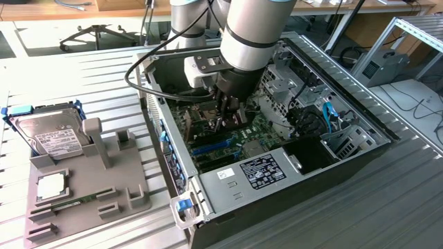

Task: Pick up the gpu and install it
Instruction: 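Insert the gpu into the slot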

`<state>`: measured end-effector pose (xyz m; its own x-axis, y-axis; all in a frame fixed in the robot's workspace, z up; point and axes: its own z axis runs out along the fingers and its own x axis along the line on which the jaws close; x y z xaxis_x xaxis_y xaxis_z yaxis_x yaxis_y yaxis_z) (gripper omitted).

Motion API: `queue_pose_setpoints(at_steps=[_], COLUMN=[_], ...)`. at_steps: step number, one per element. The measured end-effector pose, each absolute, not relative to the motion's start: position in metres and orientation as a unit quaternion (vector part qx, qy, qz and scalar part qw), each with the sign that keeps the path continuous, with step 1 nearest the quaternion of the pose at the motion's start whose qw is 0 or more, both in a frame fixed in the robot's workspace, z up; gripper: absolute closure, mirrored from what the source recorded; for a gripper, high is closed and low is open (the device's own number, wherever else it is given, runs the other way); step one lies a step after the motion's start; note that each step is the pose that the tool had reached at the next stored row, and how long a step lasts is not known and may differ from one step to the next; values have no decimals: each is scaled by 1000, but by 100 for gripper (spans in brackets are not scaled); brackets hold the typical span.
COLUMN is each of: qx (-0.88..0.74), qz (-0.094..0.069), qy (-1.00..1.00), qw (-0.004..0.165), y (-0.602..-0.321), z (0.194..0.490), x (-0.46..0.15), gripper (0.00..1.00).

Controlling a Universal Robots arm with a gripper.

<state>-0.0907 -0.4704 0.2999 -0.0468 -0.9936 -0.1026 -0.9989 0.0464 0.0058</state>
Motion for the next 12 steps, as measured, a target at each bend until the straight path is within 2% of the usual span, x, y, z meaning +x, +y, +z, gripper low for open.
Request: queue_pose_setpoints(at_steps=[12], qx=[-689], qz=[38], qy=[722], qw=[35], y=[-468], z=[291], x=[-101], gripper=[73])
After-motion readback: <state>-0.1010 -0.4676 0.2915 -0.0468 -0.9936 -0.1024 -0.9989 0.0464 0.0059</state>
